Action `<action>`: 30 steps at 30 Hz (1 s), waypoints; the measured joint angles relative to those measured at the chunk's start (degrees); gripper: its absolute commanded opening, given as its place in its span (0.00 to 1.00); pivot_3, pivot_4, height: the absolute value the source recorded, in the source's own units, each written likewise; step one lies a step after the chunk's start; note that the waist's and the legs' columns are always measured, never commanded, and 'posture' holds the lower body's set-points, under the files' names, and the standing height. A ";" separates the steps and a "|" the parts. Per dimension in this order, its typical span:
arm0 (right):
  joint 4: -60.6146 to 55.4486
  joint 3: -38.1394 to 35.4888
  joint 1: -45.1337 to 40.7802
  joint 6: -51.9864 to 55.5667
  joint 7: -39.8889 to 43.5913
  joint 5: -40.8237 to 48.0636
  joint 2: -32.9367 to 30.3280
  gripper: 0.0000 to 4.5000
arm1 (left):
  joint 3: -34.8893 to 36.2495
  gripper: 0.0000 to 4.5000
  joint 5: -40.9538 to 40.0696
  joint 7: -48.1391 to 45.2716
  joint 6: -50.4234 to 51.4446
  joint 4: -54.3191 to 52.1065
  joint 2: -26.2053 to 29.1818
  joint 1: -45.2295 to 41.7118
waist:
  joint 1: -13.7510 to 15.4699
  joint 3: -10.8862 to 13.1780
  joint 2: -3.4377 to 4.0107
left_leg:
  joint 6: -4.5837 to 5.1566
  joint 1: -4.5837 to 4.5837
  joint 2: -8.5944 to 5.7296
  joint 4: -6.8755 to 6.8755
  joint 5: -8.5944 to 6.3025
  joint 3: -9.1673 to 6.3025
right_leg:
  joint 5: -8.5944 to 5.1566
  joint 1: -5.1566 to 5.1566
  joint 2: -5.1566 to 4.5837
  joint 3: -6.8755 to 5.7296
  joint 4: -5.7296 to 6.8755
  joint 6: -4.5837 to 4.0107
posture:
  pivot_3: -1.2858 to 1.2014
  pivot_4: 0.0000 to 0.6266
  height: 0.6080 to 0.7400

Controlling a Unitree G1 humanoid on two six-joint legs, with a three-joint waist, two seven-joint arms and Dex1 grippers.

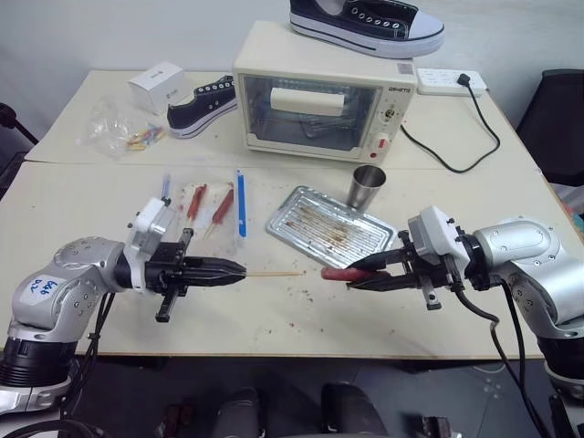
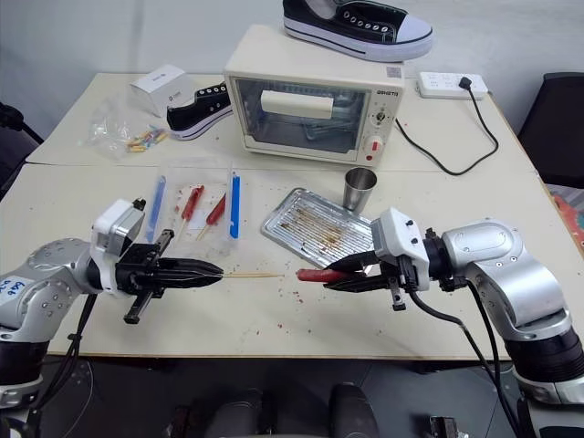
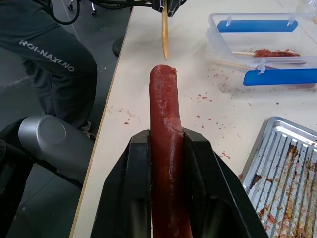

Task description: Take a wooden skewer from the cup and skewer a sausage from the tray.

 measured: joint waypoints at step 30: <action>-0.90 2.93 -1.56 2.32 -1.20 -0.16 0.01 0.18 | -0.91 0.00 0.48 0.76 0.22 -0.31 -2.24 -0.28 | 0.00 0.00 0.00 | 0.03 -0.03 0.01 0.26 -0.02 -0.02 | 0.00 0.01 0.01 0.00 0.15 0.00 | 0.52 0.24 1.00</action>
